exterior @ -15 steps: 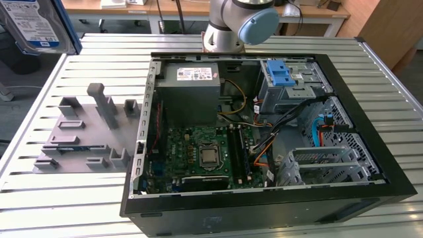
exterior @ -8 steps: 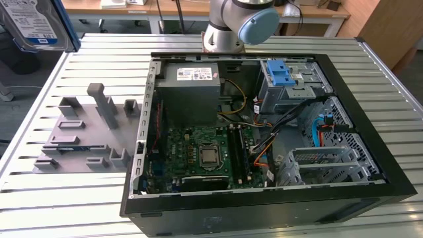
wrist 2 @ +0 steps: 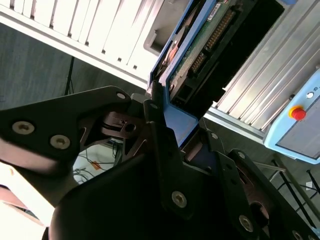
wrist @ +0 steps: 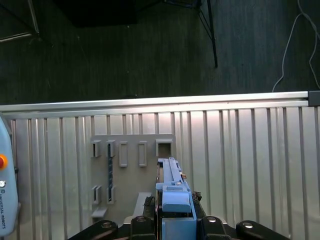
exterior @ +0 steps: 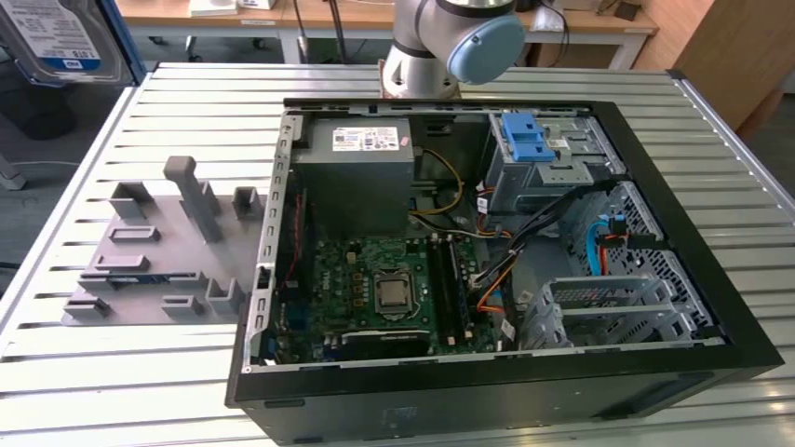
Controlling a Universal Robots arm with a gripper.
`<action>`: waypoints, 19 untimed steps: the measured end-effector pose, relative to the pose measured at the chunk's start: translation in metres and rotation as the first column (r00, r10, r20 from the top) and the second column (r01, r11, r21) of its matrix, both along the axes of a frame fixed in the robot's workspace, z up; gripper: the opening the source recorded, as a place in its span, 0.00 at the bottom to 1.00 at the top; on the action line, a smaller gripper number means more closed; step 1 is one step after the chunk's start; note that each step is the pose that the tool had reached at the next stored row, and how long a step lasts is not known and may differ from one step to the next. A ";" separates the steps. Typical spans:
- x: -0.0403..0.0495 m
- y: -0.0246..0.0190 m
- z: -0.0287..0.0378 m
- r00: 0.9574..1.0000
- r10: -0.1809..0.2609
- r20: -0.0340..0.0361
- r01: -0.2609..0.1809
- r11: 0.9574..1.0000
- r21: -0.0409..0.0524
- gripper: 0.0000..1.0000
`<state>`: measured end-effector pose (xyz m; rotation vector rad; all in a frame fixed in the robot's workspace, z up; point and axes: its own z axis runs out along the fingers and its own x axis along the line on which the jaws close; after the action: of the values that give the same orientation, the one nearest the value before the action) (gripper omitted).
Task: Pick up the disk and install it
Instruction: 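Pick up the disk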
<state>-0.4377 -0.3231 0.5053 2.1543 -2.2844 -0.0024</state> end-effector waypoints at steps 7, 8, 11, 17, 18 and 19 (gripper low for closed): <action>0.0000 0.0000 0.0135 1.000 0.000 0.000 0.000 1.000 0.000 0.36; 0.0000 0.0000 0.0155 1.000 0.000 0.000 0.000 1.000 0.000 0.36; 0.0000 0.0000 0.0213 1.000 0.000 0.000 0.000 1.000 0.000 0.36; -0.0001 0.0001 0.0242 1.000 0.000 0.000 0.000 1.000 0.001 0.36; -0.0002 0.0001 0.0243 1.000 0.000 0.000 0.000 1.000 0.002 0.36; -0.0001 0.0000 0.0243 1.000 0.000 0.000 0.000 1.000 0.002 0.36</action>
<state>-0.4378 -0.3231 0.5296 2.1554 -2.2857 -0.0047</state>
